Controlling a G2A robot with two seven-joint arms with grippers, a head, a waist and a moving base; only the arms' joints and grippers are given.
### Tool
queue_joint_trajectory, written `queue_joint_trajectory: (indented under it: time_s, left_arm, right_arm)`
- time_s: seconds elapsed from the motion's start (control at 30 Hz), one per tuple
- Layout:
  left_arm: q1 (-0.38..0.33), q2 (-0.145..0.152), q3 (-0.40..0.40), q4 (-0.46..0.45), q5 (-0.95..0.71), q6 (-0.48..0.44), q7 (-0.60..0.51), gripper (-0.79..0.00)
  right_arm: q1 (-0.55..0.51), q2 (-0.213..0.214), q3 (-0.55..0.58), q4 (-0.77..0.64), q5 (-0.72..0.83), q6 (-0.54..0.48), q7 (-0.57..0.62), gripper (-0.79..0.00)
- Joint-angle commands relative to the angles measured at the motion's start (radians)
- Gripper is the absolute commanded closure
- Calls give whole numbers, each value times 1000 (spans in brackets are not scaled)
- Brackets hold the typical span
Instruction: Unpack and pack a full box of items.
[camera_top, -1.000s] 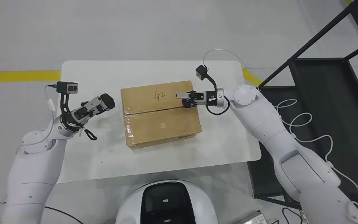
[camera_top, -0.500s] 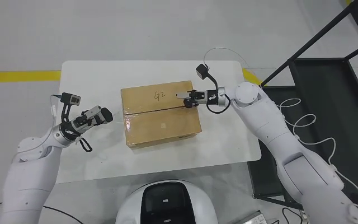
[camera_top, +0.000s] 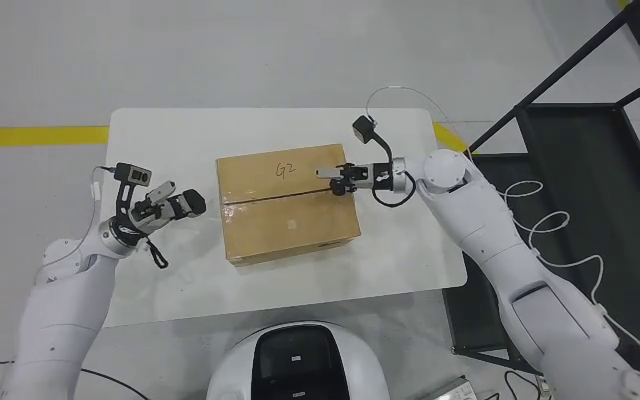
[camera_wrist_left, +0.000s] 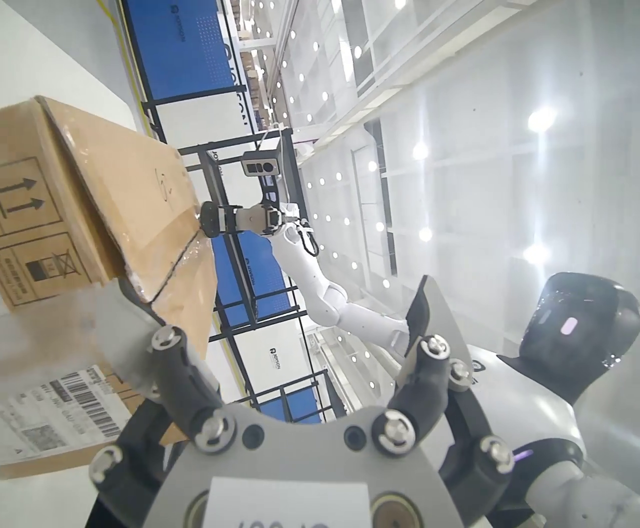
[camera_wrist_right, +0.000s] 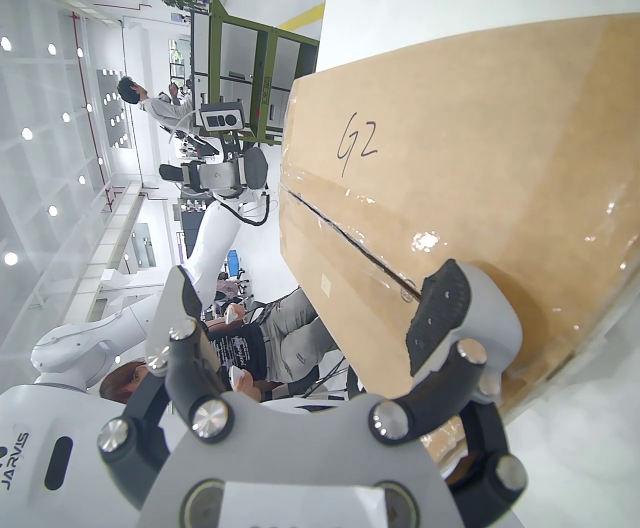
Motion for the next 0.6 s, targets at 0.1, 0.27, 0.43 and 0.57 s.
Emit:
queue_joint_trajectory:
  time_s: [0.1, 0.27, 0.43, 0.57]
  left_arm:
    - [36, 6, -30, -49, -56, 37, -36, -785]
    - [92, 15, -82, -121, -62, 54, -53, -785]
    - [144, 21, -107, -117, 76, -50, 51, -785]
    - [190, 19, -111, -127, 126, -104, 137, -785]
  right_arm:
    - [-7, 2, 11, -13, -6, 7, 5, -785]
    - [-9, 2, 15, -20, -10, 5, 8, -785]
    - [-9, 1, 18, -22, -23, 2, 11, -785]
    - [-12, 2, 25, -22, -33, 2, 9, -785]
